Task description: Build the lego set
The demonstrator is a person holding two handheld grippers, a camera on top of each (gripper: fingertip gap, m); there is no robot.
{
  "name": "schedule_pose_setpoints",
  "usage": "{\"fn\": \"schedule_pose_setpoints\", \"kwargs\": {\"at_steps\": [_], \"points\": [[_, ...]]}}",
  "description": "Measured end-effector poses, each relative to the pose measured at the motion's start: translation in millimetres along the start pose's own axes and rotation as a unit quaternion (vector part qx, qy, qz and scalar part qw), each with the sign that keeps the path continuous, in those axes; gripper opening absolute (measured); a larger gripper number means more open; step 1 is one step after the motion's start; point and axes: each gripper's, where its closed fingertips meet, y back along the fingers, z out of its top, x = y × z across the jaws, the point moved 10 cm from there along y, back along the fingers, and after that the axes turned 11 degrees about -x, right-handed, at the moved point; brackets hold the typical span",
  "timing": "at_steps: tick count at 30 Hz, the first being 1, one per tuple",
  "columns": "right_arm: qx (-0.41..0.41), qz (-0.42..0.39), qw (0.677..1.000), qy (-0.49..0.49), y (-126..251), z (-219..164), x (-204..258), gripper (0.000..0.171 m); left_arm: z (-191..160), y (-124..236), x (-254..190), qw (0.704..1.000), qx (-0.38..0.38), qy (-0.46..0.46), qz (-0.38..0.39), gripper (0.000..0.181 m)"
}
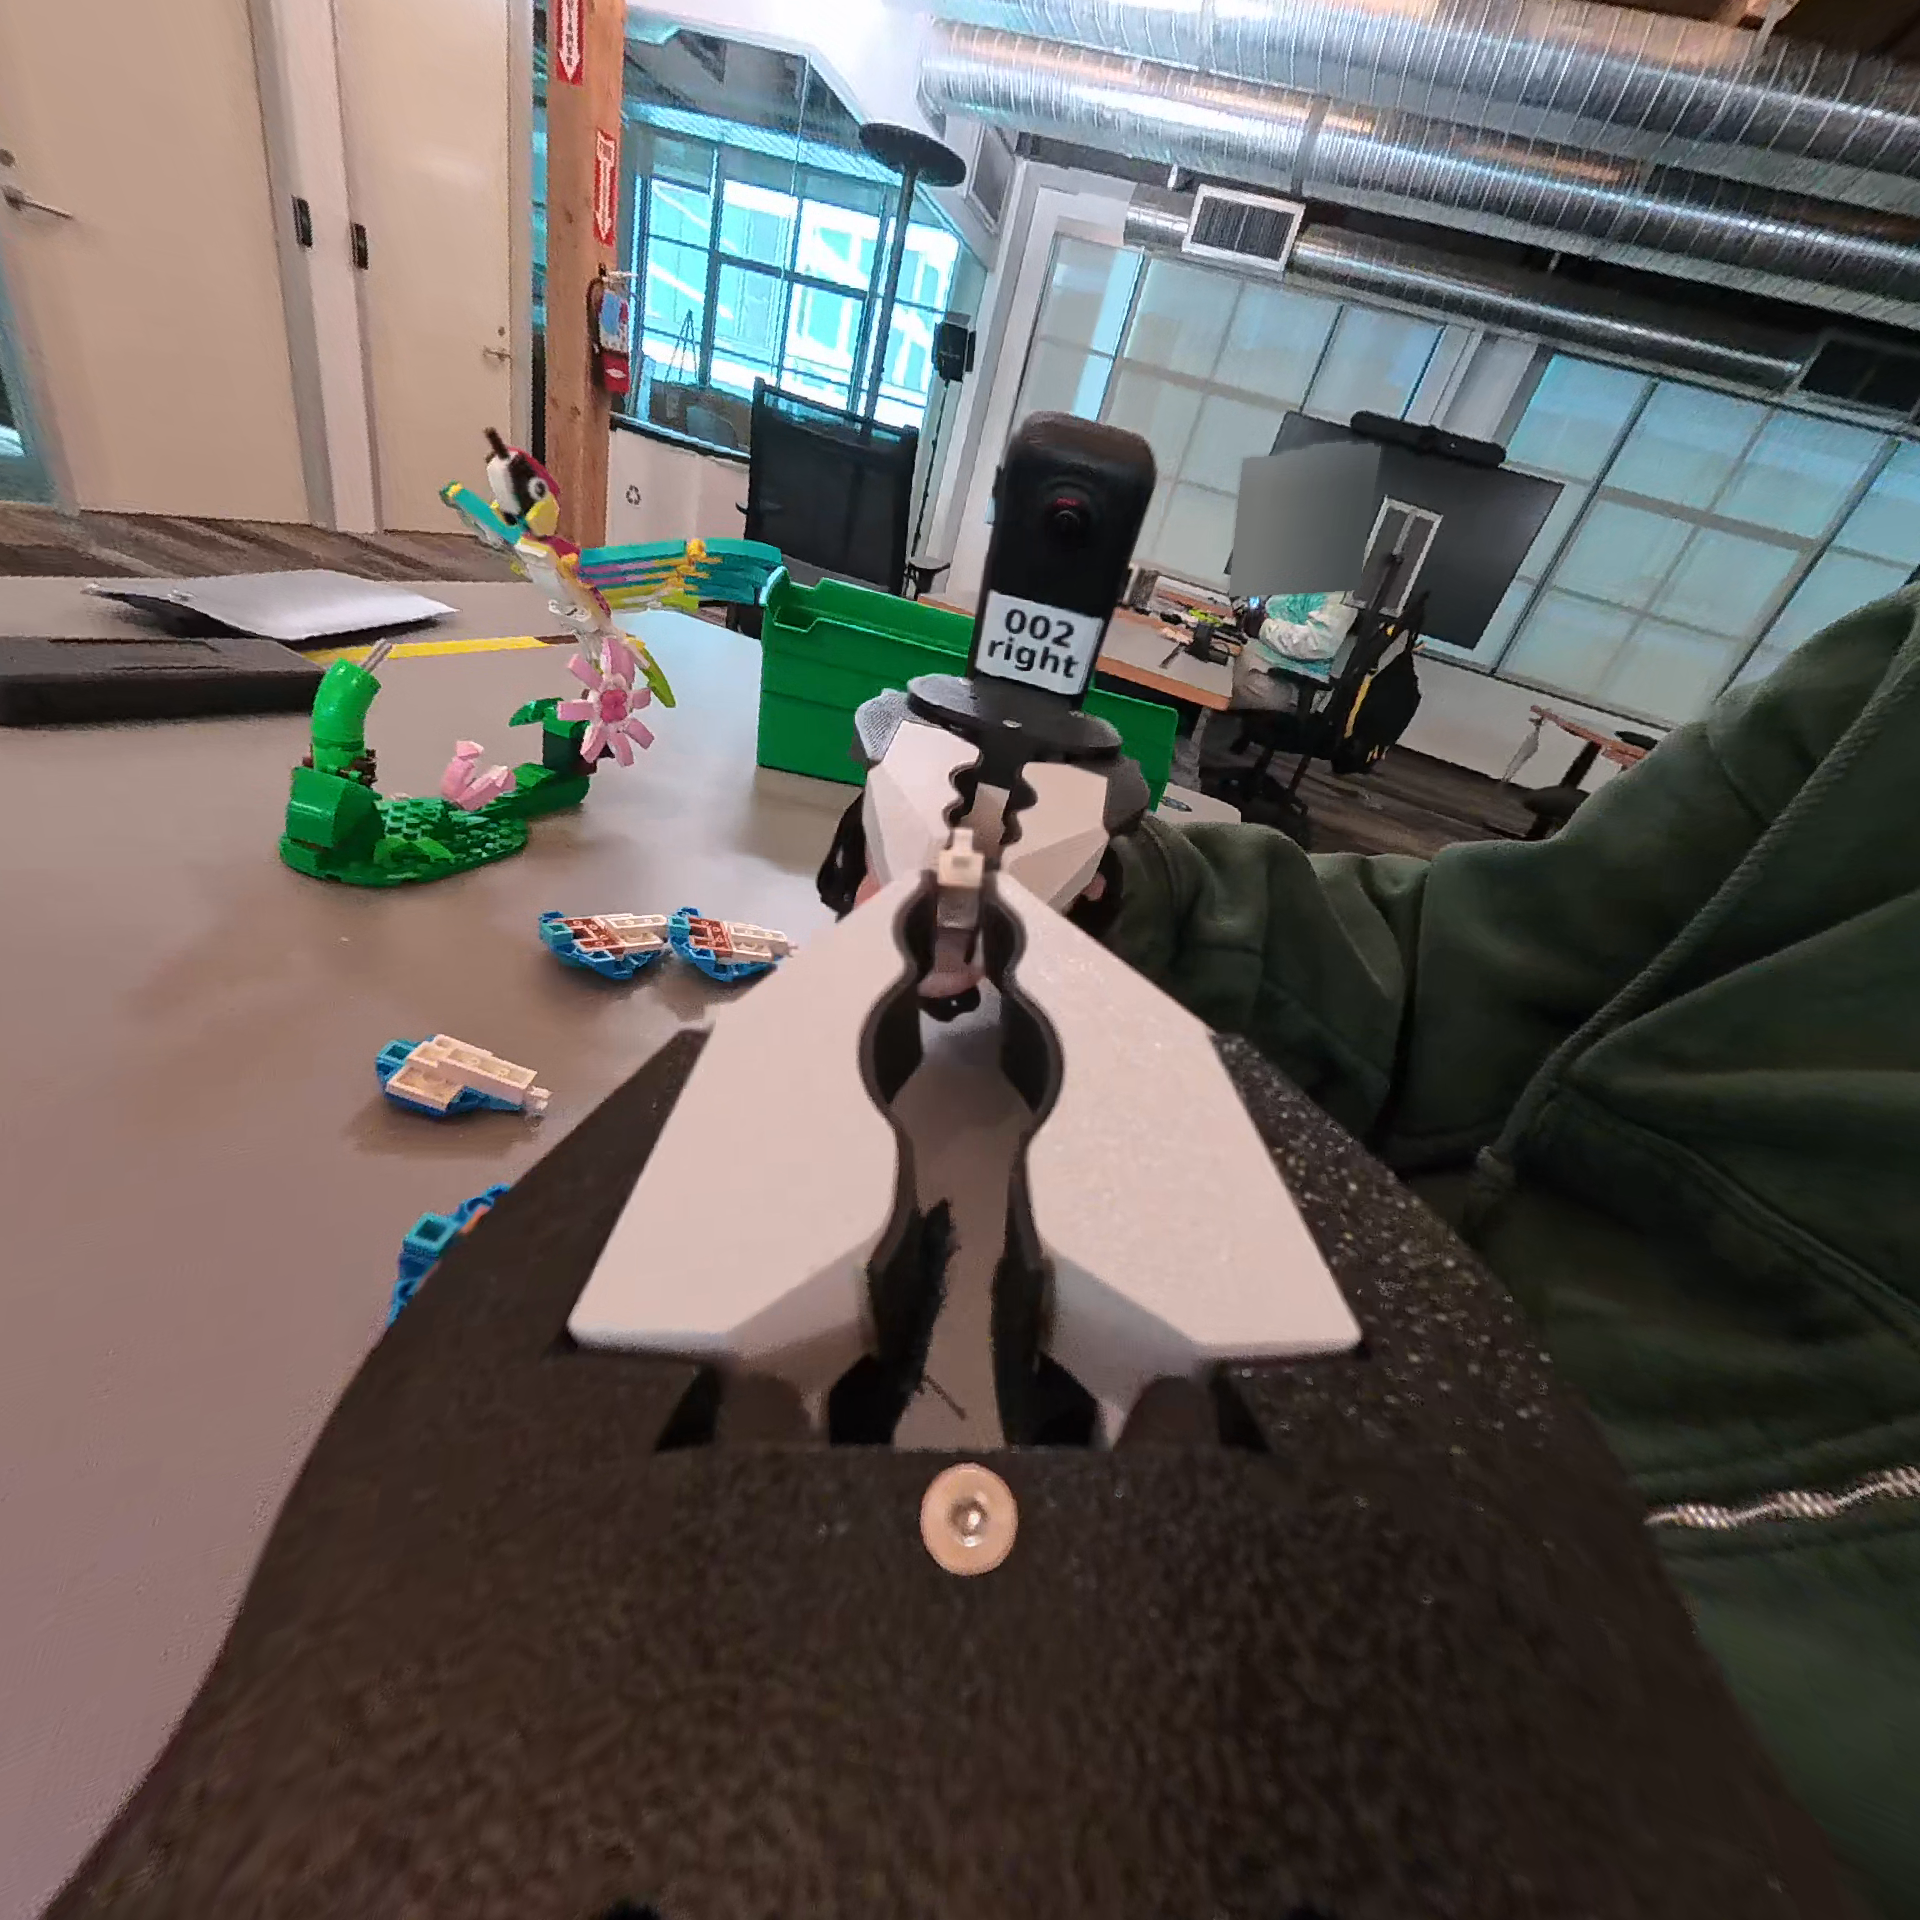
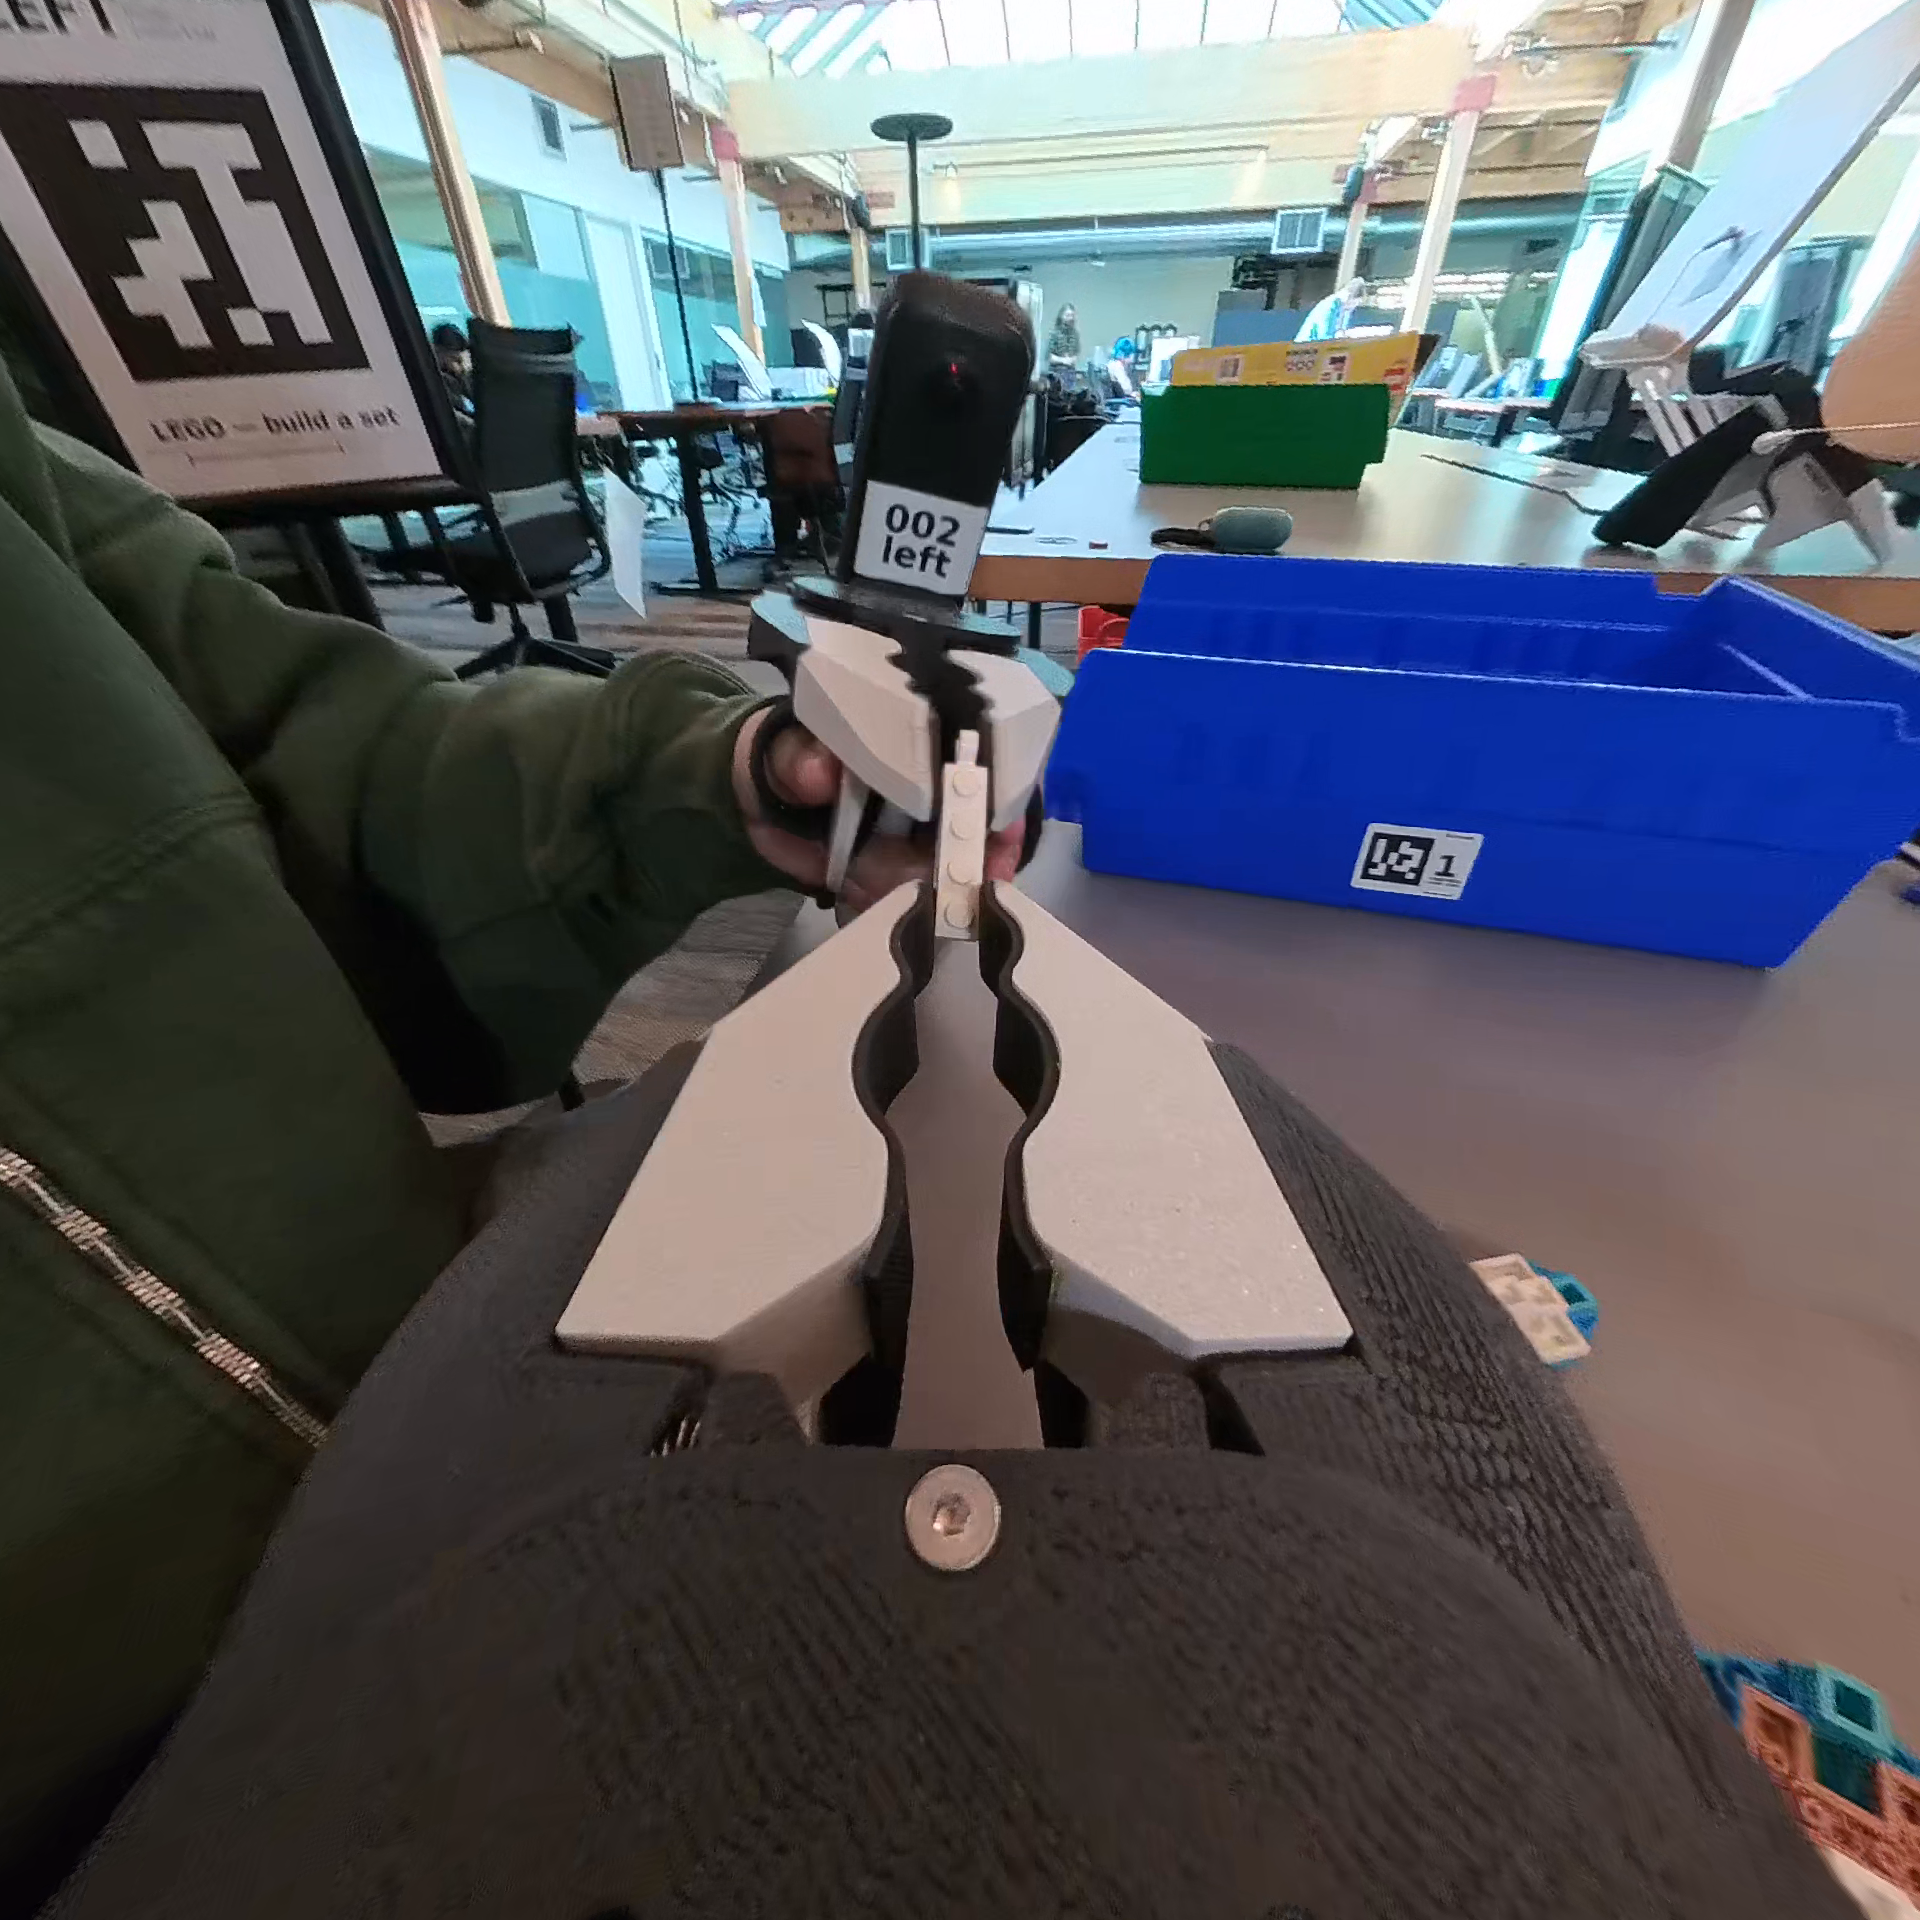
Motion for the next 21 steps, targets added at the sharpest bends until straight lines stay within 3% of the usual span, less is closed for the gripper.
{"fn": "schedule_pose_setpoints", "kwargs": {"at_steps": [9,12,16,21], "points": [[-0.024,0.008,0.999,-0.037,0.8,0.2,-2.1,0.006,-2.5,-3.3,-1.4,1.000,-0.014,-0.009,-0.003,0.004],[-0.015,0.003,1.000,-0.011,1.9,-0.3,-0.7,0.007,0.5,-4.5,-3.9,0.999,0.020,-0.034,0.003,0.004],[-0.015,0.022,0.999,-0.023,4.3,0.3,-0.5,0.022,-5.4,-6.2,-8.0,0.991,0.114,-0.075,0.007,0.003],[0.047,0.048,0.998,-0.012,7.1,-6.3,1.4,0.009,-10.8,-7.8,-9.8,0.986,0.151,-0.074,-0.008,0.004]]}}
